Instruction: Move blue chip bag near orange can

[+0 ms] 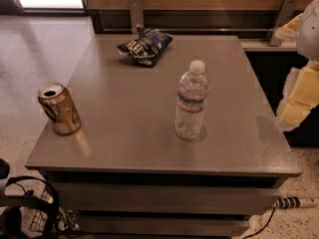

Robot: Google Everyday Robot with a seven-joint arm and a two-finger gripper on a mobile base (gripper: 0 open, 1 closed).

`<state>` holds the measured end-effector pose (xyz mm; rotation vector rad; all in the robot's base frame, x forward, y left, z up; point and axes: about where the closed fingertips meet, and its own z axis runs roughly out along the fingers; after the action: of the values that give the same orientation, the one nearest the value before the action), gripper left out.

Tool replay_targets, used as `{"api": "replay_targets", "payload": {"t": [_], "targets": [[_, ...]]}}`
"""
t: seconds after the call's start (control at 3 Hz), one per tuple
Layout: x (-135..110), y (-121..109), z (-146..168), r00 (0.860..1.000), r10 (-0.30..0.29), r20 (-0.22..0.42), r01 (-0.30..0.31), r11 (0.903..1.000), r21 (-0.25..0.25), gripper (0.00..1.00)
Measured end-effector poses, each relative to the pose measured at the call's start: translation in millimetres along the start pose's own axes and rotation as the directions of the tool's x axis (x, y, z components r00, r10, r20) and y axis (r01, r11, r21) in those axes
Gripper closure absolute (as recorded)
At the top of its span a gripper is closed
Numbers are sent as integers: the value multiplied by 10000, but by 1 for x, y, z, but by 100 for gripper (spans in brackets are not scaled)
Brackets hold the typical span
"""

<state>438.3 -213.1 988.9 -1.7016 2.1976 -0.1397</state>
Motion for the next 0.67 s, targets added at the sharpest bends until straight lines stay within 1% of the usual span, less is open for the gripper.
{"api": "replay_targets", "payload": {"t": [0.33, 0.67], "targets": [[0, 0, 0, 10000, 0, 1, 0, 10000, 2, 0], [-14, -17, 5, 9970, 34, 772, -57, 9996, 283, 0]]}}
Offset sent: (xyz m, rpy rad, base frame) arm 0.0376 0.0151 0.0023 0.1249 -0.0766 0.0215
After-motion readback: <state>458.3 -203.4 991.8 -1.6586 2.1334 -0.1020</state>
